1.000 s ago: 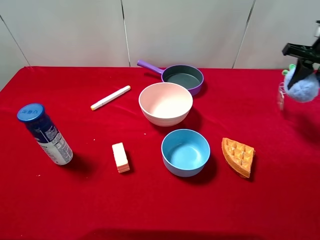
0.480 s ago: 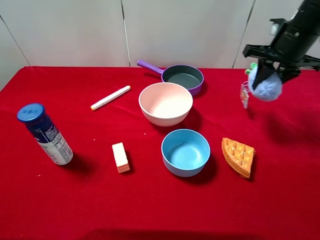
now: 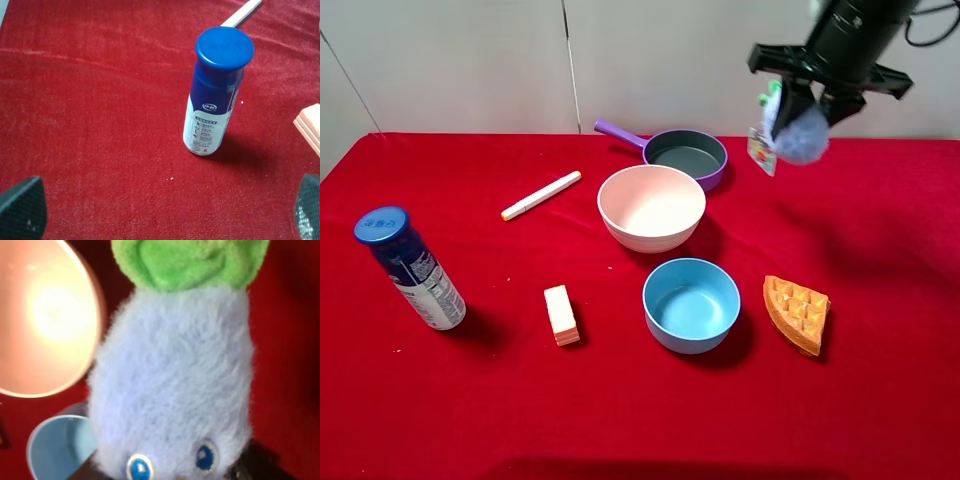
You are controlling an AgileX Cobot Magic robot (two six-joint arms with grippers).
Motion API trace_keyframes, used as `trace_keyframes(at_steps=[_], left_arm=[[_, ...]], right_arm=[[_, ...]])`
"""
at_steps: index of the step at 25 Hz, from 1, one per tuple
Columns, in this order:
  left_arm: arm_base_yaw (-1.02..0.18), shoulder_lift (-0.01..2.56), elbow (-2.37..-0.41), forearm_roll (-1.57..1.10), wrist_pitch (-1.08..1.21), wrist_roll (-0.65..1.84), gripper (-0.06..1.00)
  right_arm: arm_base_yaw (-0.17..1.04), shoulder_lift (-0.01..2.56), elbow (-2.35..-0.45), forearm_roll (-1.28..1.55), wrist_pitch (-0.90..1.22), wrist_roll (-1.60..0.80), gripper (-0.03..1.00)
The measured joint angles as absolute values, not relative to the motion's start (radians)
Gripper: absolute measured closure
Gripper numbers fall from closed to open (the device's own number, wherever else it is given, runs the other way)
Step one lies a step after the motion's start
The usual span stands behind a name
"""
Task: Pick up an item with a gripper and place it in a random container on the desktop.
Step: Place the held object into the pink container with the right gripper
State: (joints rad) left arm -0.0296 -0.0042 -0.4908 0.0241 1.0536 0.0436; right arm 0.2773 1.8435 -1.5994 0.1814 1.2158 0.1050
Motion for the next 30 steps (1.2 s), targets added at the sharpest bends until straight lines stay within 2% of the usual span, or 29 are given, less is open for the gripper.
trace_keyframes(at_steps=[17, 30], left_arm=[[-0.03, -0.004, -0.491, 0.024, 1.054, 0.044, -0.04], [-0.03, -0.004, -0.491, 0.024, 1.054, 0.044, -0.04]], right_arm=[[0.523, 1.843, -1.627, 0.182, 1.217, 0.181, 0.73], [0.596, 1.893, -1.627, 0.201, 1.213, 0.188, 0.73]])
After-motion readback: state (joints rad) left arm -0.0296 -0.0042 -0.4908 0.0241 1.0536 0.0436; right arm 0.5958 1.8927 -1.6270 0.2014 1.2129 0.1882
